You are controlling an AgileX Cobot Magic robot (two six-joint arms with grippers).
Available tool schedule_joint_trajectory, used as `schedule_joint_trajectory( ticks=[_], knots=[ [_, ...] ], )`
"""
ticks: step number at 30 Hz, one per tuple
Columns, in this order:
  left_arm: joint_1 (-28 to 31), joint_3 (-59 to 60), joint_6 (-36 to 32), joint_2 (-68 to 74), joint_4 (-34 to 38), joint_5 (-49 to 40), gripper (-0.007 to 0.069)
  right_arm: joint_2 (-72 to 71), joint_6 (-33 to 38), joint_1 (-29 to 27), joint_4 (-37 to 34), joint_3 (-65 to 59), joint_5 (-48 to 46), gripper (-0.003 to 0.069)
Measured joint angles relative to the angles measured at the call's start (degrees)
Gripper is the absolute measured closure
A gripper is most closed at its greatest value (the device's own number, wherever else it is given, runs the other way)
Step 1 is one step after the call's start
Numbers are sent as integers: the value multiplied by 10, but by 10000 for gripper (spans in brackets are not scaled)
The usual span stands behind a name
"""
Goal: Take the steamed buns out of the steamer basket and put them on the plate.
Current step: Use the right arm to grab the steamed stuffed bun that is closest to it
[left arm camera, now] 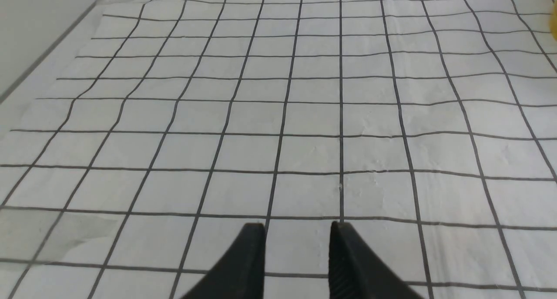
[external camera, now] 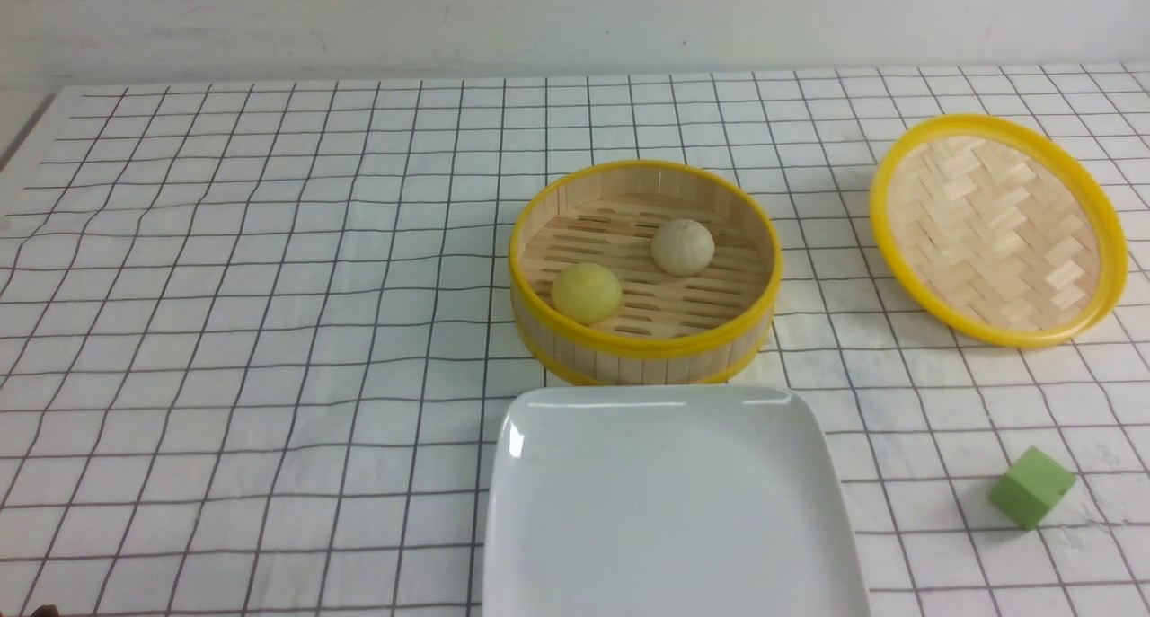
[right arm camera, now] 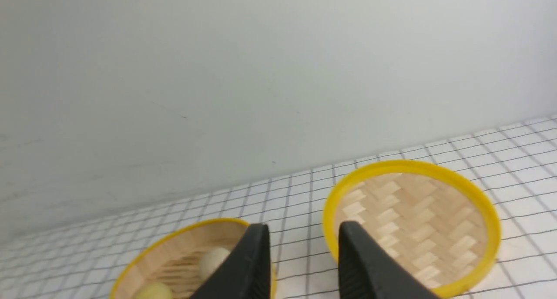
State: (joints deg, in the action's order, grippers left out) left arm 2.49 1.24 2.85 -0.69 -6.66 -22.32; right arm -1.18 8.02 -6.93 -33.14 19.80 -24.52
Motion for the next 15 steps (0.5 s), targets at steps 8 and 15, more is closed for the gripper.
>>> schedule_joint_trajectory(
  ticks=[8, 15],
  knots=[
    [0, 0, 0, 0, 0, 0, 384, 0, 0, 0, -97, 0, 3, 416],
    [0, 0, 0, 0, -1, 0, 384, 0, 0, 0, -108, 0, 6, 416]
  ],
)
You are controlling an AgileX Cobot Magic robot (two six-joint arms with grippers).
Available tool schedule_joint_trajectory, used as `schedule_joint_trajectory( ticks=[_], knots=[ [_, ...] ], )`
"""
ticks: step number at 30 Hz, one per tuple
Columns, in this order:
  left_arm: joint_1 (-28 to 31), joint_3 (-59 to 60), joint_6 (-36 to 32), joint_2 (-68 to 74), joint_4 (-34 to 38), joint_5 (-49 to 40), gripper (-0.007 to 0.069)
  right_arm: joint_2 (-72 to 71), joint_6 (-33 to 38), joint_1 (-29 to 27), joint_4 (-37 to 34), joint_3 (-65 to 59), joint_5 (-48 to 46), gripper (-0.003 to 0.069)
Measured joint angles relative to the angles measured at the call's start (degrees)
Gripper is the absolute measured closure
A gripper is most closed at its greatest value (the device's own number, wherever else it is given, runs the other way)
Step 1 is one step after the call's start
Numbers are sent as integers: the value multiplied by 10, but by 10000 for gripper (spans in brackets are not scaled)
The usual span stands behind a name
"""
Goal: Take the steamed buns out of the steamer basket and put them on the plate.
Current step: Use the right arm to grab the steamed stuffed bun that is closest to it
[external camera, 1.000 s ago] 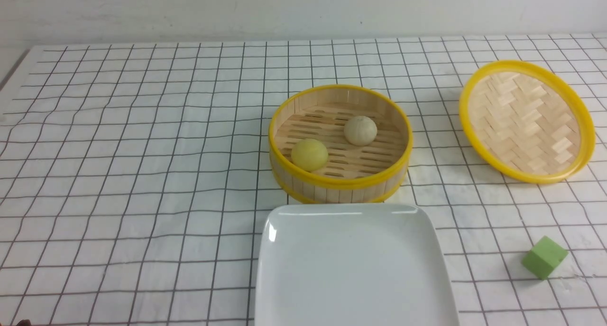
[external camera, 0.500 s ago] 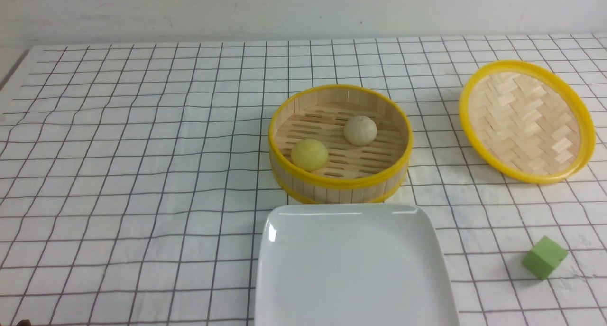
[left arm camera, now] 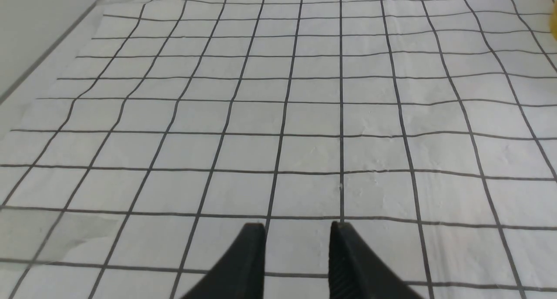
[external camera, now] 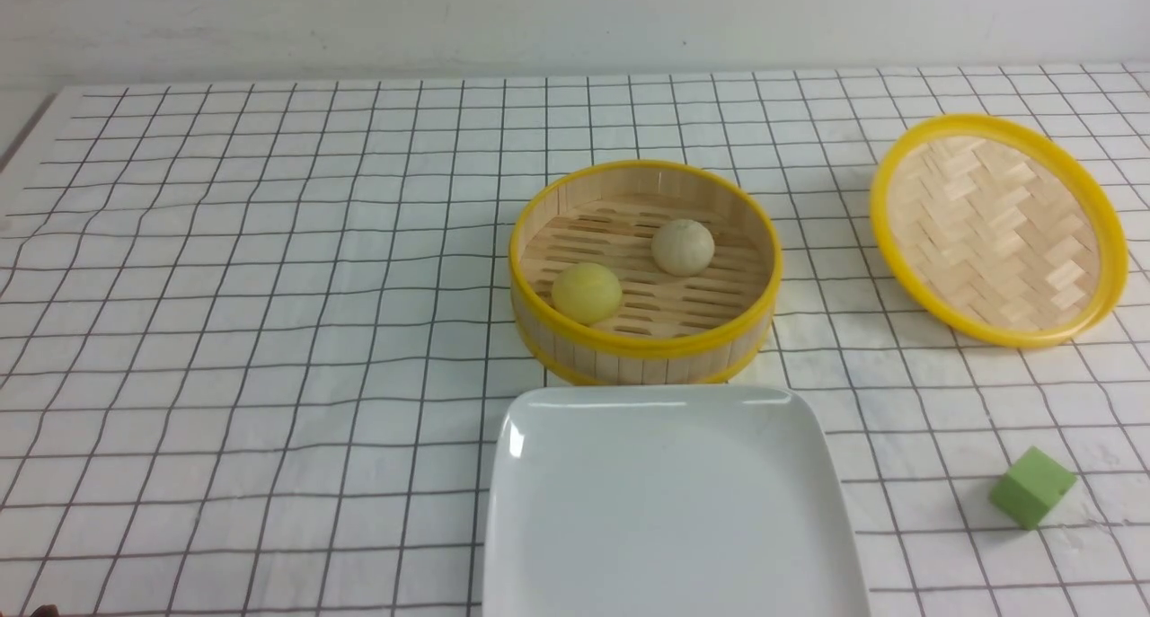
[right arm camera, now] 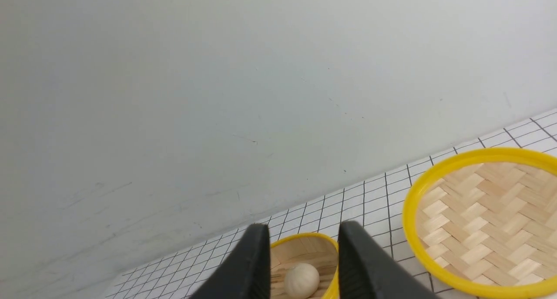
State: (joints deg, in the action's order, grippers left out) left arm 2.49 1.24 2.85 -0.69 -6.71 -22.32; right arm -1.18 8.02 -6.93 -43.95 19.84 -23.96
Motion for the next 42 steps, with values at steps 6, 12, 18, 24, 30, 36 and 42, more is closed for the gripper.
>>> schedule_joint_trajectory(
  ticks=[6, 12, 18, 24, 30, 36, 42],
  knots=[
    [0, 0, 0, 0, -15, 0, 384, 0, 0, 0, -1, 0, 1, 416],
    [0, 3, 10, 0, 15, 24, 384, 0, 12, 0, -1, 0, -22, 416],
    [0, 4, 54, 0, 114, 72, 384, 0, 76, 0, -19, 0, -78, 416],
    [0, 4, 132, 0, 252, 99, 384, 0, 159, 0, -40, 0, -139, 416],
    [0, 4, 147, 0, 310, 126, 384, 0, 203, 0, -28, 0, -162, 416],
    [0, 4, 148, 0, 315, 111, 384, 0, 207, 0, 18, 0, -173, 416],
    [0, 4, 116, 0, 239, 70, 384, 0, 207, 0, 83, -1, -186, 416]
  ],
)
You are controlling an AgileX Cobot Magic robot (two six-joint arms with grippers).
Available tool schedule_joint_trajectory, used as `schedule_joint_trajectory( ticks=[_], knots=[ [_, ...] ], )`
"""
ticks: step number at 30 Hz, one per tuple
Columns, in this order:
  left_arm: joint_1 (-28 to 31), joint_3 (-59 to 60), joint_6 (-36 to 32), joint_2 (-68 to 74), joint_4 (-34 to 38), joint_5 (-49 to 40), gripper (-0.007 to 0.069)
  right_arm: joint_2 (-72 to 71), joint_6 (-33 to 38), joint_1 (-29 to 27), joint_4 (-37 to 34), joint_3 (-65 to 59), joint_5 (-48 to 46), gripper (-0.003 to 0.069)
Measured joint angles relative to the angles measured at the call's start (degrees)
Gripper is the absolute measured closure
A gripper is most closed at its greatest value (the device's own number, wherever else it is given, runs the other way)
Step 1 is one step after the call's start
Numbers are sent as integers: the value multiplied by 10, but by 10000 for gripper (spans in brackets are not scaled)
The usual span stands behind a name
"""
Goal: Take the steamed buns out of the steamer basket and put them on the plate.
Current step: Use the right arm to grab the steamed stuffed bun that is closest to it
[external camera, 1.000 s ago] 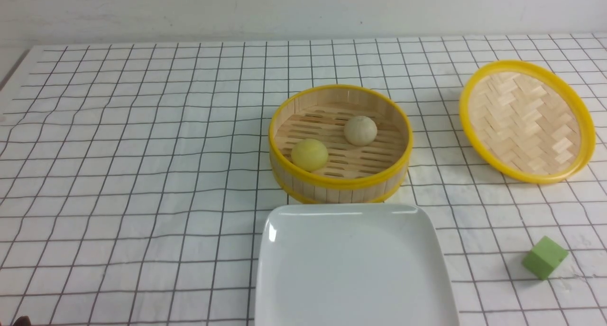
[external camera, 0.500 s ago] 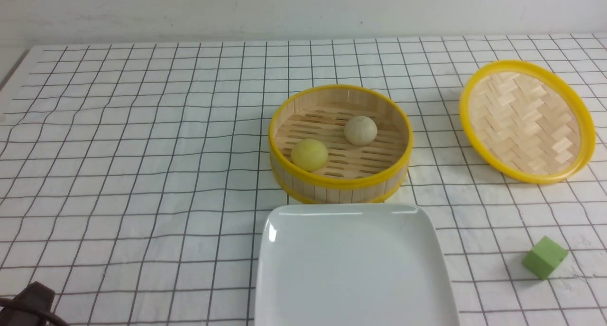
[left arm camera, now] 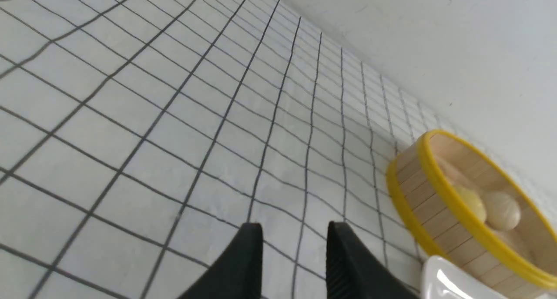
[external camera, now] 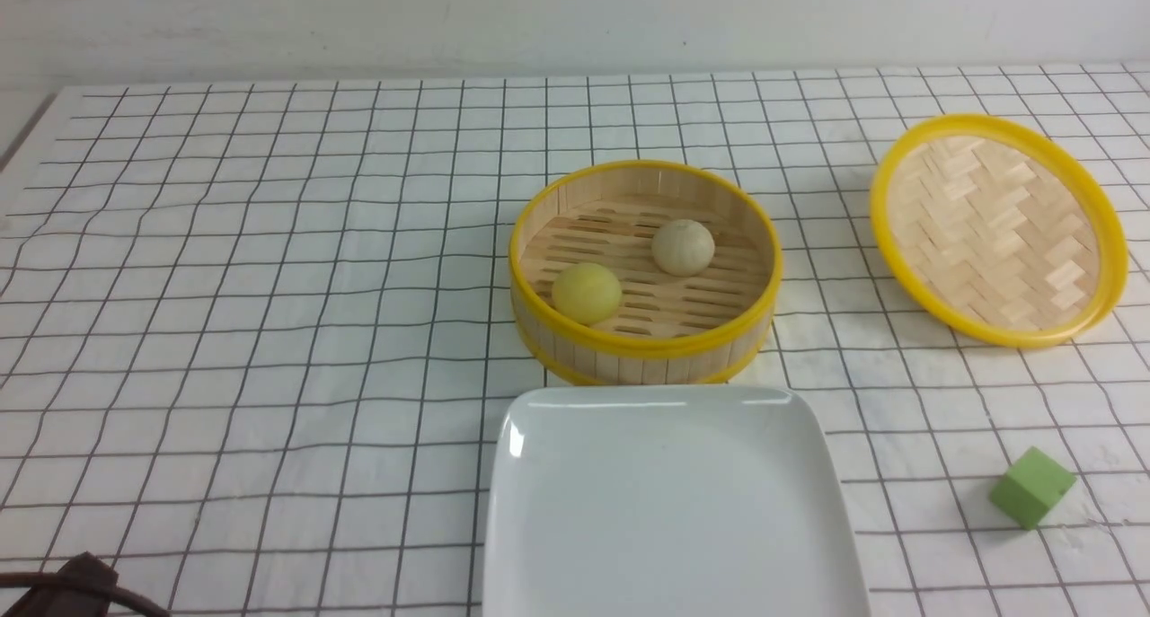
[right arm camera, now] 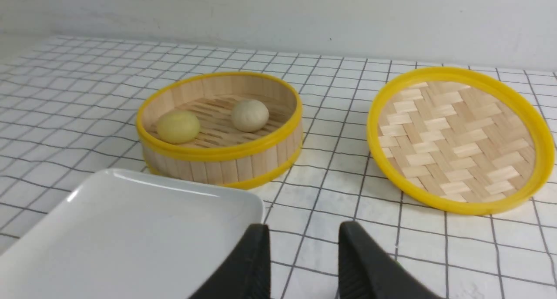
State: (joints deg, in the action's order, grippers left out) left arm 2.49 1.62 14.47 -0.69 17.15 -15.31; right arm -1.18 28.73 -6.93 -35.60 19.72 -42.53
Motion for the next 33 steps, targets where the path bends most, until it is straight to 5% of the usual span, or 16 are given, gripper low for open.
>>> schedule_joint_trajectory(
  ticks=[16, 33],
  knots=[
    [0, 0, -26, 0, 2, 22, 384, 0, 8, 0, 14, 0, -2, 416],
    [0, -128, -194, 0, 13, 32, 384, 0, 19, 0, -5, 0, -4, 416]
  ],
)
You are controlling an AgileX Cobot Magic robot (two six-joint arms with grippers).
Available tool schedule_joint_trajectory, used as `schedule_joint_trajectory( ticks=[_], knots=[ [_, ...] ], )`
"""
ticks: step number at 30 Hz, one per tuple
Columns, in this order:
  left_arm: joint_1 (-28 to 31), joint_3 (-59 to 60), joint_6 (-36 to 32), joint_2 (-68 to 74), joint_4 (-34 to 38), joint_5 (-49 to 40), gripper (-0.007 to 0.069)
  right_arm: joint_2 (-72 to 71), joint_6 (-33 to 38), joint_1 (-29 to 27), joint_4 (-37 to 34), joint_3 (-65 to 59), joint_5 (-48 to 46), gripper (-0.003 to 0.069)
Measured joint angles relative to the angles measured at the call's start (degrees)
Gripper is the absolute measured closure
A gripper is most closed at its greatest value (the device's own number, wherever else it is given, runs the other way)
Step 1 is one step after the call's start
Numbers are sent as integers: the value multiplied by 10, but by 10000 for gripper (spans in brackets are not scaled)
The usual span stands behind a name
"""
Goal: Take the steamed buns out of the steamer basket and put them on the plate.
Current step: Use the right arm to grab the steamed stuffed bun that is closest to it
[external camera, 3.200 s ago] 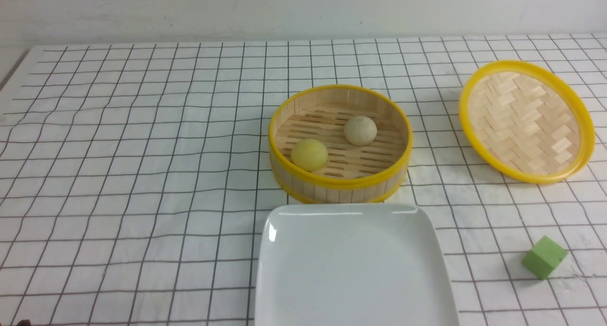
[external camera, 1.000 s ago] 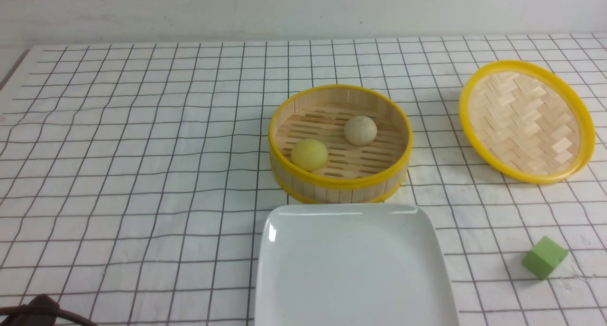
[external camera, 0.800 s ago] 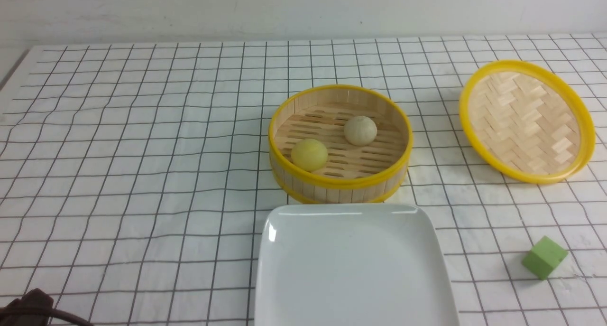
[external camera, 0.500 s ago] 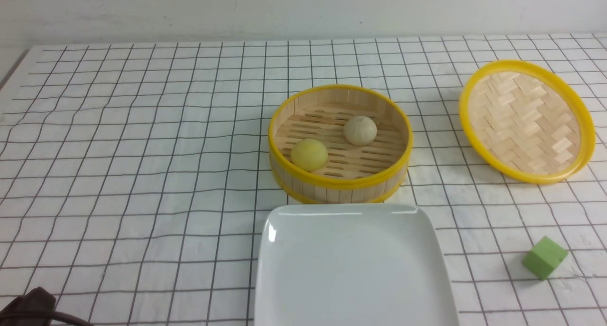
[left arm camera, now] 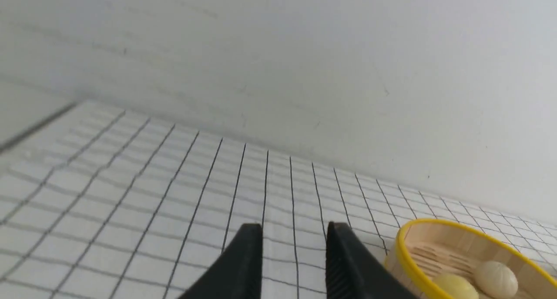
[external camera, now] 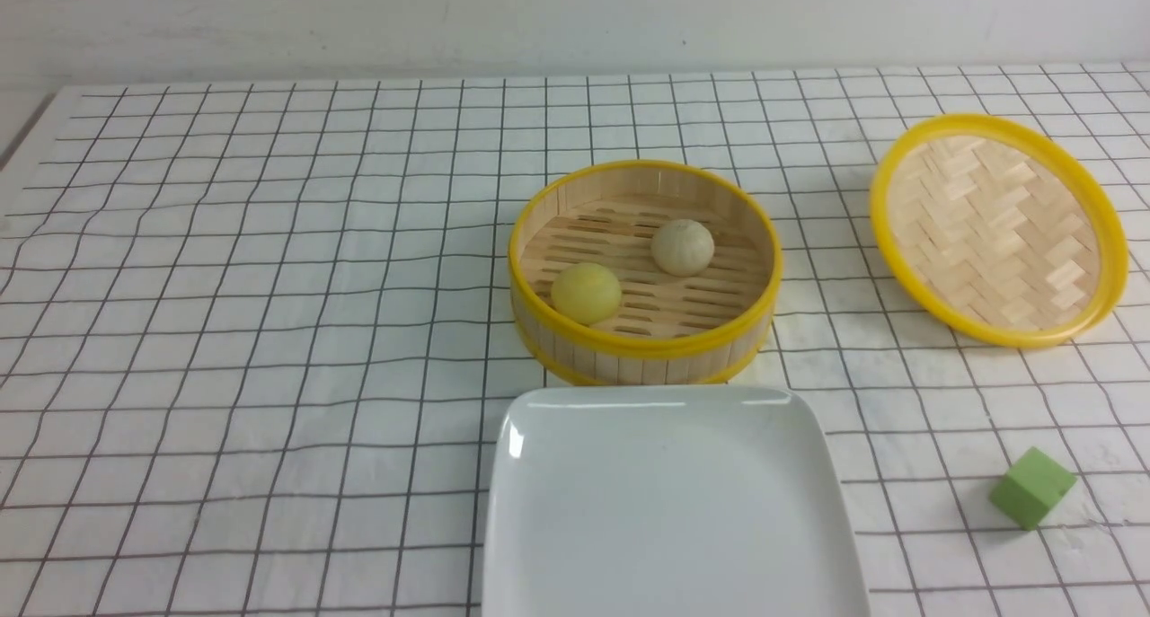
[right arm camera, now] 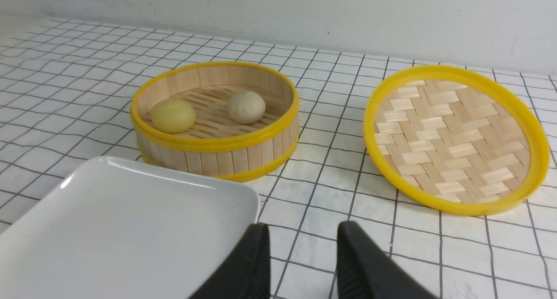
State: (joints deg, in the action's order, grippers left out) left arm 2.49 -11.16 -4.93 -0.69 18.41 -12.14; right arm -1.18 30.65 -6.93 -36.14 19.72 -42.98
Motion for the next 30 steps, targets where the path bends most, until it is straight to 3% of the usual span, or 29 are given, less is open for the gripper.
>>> schedule_joint_trajectory(
  ticks=[12, 22, 30],
  knots=[
    [0, -141, -50, 105, -40, -196, 384, 0, 1, 0, -17, 19, -8, 416],
    [0, -193, -87, 158, -91, -228, 384, 75, 77, 0, -13, 76, -52, 416],
    [0, -193, -90, 178, -123, -233, 384, 227, 76, 0, -16, 169, -68, 416]
  ],
)
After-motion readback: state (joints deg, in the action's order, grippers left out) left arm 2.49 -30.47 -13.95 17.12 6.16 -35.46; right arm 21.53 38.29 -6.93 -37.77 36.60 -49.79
